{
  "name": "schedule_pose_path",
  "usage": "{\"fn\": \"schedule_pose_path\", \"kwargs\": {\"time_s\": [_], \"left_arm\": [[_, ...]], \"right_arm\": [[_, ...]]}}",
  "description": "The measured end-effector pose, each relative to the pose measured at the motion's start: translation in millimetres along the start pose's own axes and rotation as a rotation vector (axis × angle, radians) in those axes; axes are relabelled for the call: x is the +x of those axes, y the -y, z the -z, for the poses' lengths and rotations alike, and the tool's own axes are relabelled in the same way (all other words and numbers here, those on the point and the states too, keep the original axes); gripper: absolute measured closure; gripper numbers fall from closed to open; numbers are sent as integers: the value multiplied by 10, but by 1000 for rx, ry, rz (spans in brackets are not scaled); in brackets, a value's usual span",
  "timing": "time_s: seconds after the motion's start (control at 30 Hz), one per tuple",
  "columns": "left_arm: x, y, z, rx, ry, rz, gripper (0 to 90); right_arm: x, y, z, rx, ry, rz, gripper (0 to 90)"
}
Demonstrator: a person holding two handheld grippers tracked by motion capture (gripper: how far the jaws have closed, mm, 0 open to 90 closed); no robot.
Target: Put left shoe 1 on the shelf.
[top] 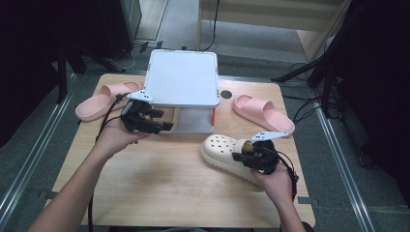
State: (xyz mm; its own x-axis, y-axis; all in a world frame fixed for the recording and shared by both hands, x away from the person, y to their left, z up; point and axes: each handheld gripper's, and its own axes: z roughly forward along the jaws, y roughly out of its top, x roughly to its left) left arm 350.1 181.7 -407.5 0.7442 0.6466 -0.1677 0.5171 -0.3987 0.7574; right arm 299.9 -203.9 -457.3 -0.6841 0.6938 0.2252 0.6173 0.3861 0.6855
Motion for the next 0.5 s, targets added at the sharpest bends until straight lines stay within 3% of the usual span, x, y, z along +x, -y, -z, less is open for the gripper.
{"fn": "schedule_pose_path", "kwargs": {"time_s": [0.2,0.5], "left_arm": [[20,98,110,-13,-28,23,340],[35,236,211,-11,-64,52,341]], "right_arm": [[241,-172,-168,9,-56,83,768],[476,-351,-409,33,-118,149,767]]}}
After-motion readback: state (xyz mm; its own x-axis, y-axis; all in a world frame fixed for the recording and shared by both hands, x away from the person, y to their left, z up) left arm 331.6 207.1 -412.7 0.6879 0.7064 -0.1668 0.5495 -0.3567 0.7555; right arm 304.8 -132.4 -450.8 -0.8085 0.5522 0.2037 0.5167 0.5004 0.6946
